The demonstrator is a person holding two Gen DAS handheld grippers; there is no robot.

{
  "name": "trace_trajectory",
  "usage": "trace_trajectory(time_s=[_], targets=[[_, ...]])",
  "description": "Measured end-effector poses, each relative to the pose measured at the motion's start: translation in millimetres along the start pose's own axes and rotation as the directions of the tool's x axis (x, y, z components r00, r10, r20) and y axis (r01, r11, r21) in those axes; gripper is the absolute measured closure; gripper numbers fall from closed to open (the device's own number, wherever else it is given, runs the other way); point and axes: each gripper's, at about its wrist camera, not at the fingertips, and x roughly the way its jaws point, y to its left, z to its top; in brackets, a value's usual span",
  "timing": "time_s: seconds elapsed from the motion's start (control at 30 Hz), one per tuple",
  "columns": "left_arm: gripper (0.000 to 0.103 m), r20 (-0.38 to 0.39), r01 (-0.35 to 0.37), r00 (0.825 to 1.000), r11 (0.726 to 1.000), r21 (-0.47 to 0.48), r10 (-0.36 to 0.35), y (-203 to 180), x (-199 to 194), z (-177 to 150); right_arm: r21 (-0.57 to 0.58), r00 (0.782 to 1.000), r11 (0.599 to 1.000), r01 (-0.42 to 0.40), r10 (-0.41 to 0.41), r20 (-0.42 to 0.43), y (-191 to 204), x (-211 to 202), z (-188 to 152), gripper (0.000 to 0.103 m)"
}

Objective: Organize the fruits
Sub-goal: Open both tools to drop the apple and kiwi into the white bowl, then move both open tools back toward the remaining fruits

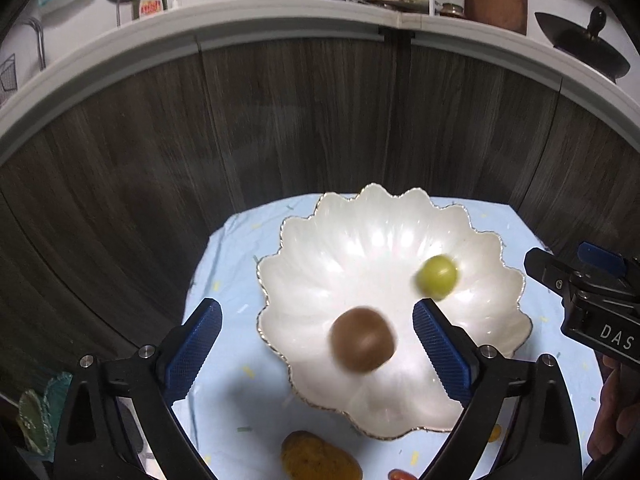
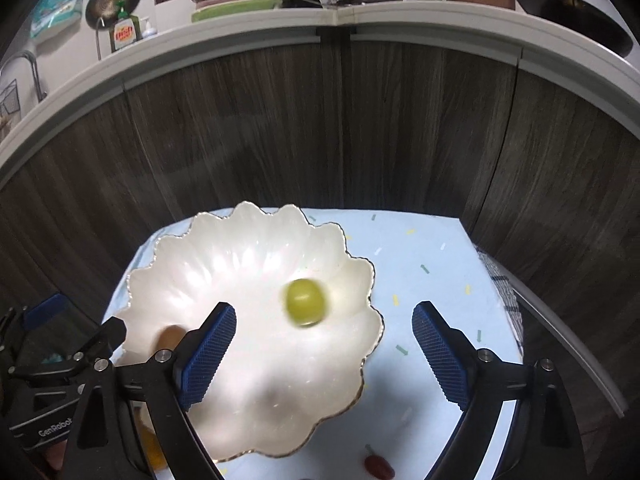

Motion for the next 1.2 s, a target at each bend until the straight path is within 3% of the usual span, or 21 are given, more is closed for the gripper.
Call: trace_trajectory(time_s=[0.57, 1.2], targets=[[0.003, 0.106, 0.012, 0.994, 0.999, 0.03, -0.015, 0.0, -80.2, -13.7, 0.005, 0.996, 1.0, -0.023, 0.022, 0.088, 4.0, -75.4, -20.0, 0.012], [0.003, 0.124, -0.02, 0.992, 0.998, 0.052, 0.013, 2.5, -115.3, -55.3, -0.012, 0.995, 1.0, -0.004, 0.006, 0.1, 8.4, -108.2, -56.3, 0.012]])
